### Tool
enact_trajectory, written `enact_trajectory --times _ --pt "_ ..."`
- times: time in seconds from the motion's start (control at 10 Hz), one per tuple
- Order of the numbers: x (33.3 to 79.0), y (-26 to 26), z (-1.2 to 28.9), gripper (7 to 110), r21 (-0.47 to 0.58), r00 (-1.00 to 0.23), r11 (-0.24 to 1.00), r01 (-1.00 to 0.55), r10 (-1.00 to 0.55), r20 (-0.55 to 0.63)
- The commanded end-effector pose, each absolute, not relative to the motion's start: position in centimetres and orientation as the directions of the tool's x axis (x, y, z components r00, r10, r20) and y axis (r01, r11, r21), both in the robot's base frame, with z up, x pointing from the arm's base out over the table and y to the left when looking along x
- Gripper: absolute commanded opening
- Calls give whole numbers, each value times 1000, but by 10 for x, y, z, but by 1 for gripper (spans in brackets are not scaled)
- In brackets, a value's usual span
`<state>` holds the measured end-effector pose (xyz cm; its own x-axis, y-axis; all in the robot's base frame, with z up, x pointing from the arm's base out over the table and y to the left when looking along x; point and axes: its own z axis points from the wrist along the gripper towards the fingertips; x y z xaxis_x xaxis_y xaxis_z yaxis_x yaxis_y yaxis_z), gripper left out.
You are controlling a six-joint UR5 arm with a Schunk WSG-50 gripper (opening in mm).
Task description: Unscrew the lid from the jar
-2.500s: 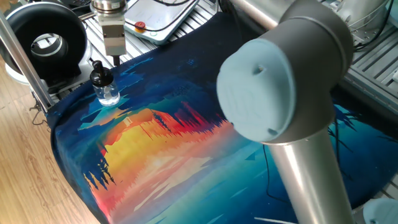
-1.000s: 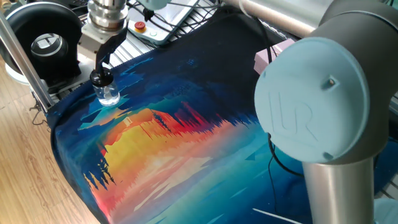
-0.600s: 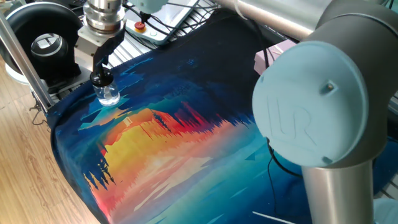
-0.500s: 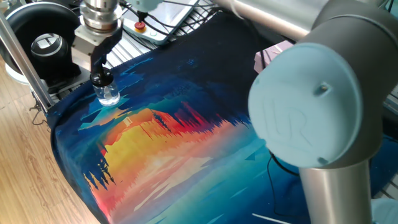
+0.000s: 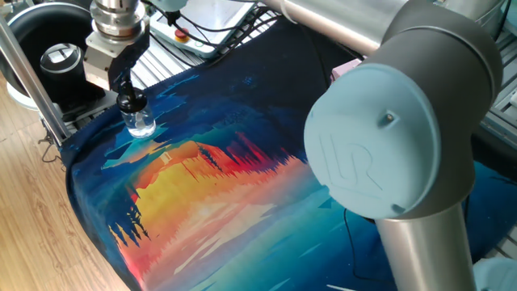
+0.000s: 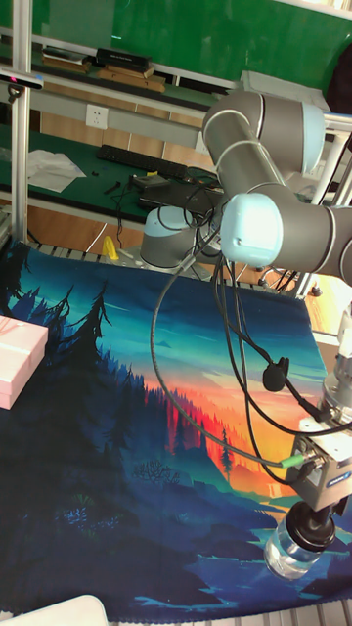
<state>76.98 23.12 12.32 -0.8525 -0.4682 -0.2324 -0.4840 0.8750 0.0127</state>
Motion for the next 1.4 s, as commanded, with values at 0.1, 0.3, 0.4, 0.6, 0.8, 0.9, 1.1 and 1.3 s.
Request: enact_trajectory --times 0.1,0.3,0.4,0.6,0.8,0.9,1.1,1.3 --pt "771 227 119 22 7 -852 875 -484 -469 -232" --pt "771 226 120 22 6 -853 875 -484 -470 -228" --pt "769 226 119 22 8 -853 873 -487 -474 -221" --pt "761 223 119 22 9 -851 864 -503 -494 -180" --pt "761 223 121 22 -4 -847 859 -512 -505 -166" --pt "761 223 123 22 -13 -846 857 -514 -510 -156" --pt "763 227 124 22 -12 -845 856 -517 -513 -151" --pt "761 226 123 22 -19 -820 828 -561 -558 -127"
